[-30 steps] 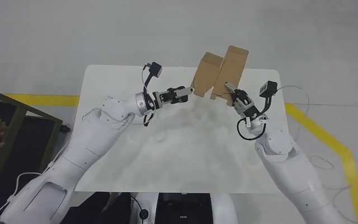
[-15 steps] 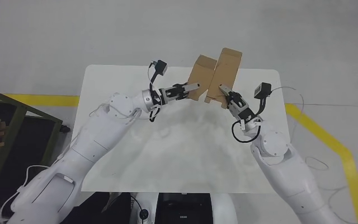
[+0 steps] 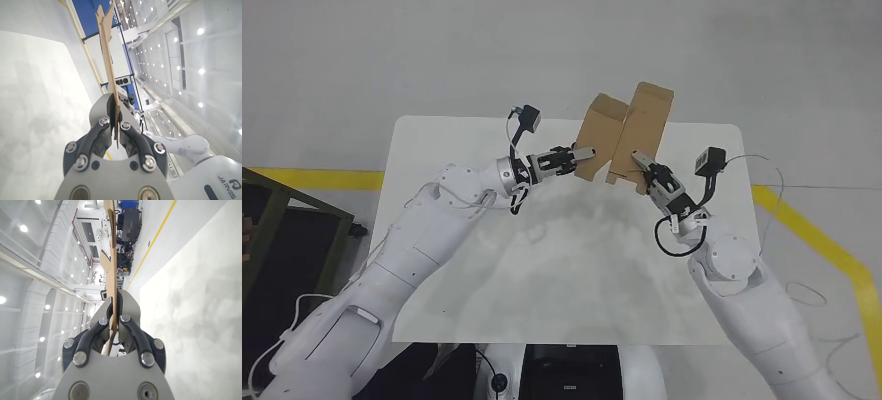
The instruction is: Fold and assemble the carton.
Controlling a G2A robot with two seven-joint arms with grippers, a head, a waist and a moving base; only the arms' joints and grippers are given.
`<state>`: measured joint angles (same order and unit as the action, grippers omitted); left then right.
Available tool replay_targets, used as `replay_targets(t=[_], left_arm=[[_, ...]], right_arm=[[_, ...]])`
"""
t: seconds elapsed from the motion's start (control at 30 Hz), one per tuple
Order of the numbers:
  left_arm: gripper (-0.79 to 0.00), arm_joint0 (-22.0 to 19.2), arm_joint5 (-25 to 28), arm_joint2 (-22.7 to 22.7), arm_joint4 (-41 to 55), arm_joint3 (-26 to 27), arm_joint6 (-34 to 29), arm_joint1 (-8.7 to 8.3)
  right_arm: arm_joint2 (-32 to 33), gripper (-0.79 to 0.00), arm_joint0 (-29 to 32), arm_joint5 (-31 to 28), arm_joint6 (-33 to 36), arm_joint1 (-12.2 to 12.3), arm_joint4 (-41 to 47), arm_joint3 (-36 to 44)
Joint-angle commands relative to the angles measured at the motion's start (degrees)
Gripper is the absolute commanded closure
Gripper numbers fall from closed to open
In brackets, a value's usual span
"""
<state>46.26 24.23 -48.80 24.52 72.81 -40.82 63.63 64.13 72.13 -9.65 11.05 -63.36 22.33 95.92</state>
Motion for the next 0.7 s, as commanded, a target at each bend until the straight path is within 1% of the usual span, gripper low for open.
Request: replay_targets(t=[0.0, 0.1, 0.23, 0.33, 0.47, 0.6, 0.67], left_arm=[[0.000, -0.03, 0.02, -0.35, -0.19, 0.00, -0.49, 0.05], [0.000, -0.14, 0.08, -1.33, 0.07, -0.27, -2.33, -0.03], [0.000, -1.05, -0.76, -2.99, 0.05, -1.25, -8.36, -0.50], [0.000, -1.90, -1.88, -4.10, 1.37, -2.25, -15.38, -0.93], [0.000, -3.21, -3.10, -4.94, 2.83, -3.90, -25.19, -1.39], [0.000, -4.11, -4.15, -5.09, 3.91, -4.84, -32.76, -1.62], [0.000, -4.52, -4.69, -4.99, 3.90, -5.40, -35.64, -1.70]], right_arm=[[0.89, -0.785, 0.48, -0.29, 0.10, 0.02, 0.15, 0.39], [3.15, -0.785, 1.06, -1.35, 1.37, 0.19, 0.92, -0.09], [6.14, -0.785, 1.46, -3.14, 5.79, 0.51, 2.36, -1.58], [7.85, -0.785, 1.37, -5.24, 11.50, 0.86, 2.27, -2.95], [9.20, -0.785, 0.28, -7.40, 20.77, 1.32, 1.89, -5.83], [9.68, -0.785, -1.40, -9.52, 29.75, 1.59, 3.03, -9.39], [9.96, -0.785, -2.20, -10.78, 32.51, 1.71, 2.45, -11.20]])
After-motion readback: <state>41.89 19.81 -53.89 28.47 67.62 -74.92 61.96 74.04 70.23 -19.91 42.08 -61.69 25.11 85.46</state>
